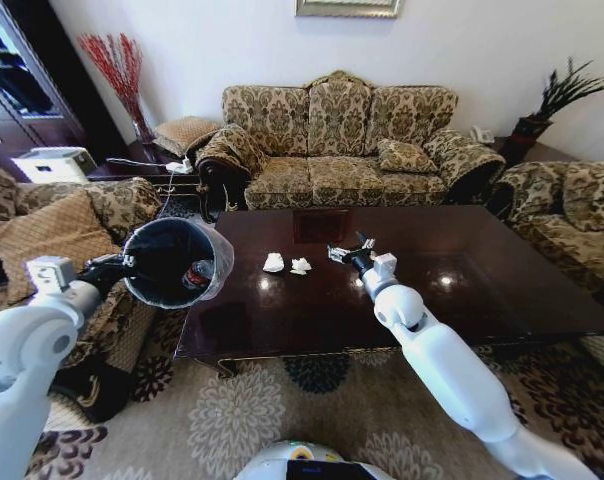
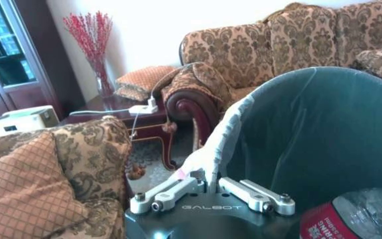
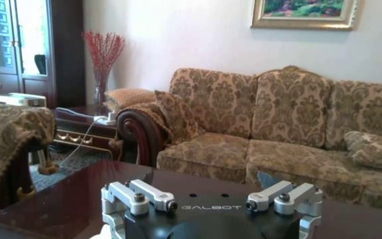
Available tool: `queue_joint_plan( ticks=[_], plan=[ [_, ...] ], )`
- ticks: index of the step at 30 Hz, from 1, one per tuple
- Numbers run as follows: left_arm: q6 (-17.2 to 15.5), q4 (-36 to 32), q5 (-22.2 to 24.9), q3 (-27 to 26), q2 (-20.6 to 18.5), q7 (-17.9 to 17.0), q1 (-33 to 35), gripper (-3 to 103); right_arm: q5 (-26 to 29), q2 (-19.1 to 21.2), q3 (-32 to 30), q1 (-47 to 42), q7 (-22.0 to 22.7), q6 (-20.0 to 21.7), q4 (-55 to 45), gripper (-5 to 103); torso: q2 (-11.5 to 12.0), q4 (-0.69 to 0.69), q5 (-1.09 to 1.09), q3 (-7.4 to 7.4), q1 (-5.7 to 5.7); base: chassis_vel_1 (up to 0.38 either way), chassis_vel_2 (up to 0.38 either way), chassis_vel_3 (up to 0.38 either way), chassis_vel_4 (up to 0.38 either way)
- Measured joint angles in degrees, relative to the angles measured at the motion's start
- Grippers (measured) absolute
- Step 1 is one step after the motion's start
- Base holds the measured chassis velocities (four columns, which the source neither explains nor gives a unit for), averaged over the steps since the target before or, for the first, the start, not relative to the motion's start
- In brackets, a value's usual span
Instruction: Move to the front of the table and place the trash on the table into the trash bin.
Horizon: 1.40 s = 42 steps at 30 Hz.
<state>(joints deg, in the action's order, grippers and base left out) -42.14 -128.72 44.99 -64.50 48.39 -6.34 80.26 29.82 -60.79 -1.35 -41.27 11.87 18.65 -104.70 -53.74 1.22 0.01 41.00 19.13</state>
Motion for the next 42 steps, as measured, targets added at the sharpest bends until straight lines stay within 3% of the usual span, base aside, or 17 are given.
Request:
queue_joint_plan(
  ticks=[20, 27, 42],
  plan=[
    [0.0, -1.6, -0.8, 1.1, 3.0, 0.5, 1.2, 0, -1.6, -2.2, 2.1, -0.6, -1.7, -1.6, 5.1, 100, 0.0, -0.03, -0.02, -0.01, 0.0, -0.101, 0.109, 0.104, -0.102],
    [0.0, -2.2, -0.9, 1.0, 3.9, 0.6, 1.7, 0, -0.2, -3.5, 4.6, -0.1, -3.1, -3.4, 8.8, 100, 0.0, 0.03, -0.02, 0.04, 0.1, -0.13, 0.176, 0.138, -0.126],
    [0.0, -2.3, -0.8, 1.0, 3.9, 0.6, 1.8, 0, -0.1, -3.5, 4.7, 0.0, -3.2, -3.4, 8.8, 100, 0.0, 0.0, -0.02, 0.01, 0.02, 0.005, -0.015, -0.015, 0.011]
  ],
)
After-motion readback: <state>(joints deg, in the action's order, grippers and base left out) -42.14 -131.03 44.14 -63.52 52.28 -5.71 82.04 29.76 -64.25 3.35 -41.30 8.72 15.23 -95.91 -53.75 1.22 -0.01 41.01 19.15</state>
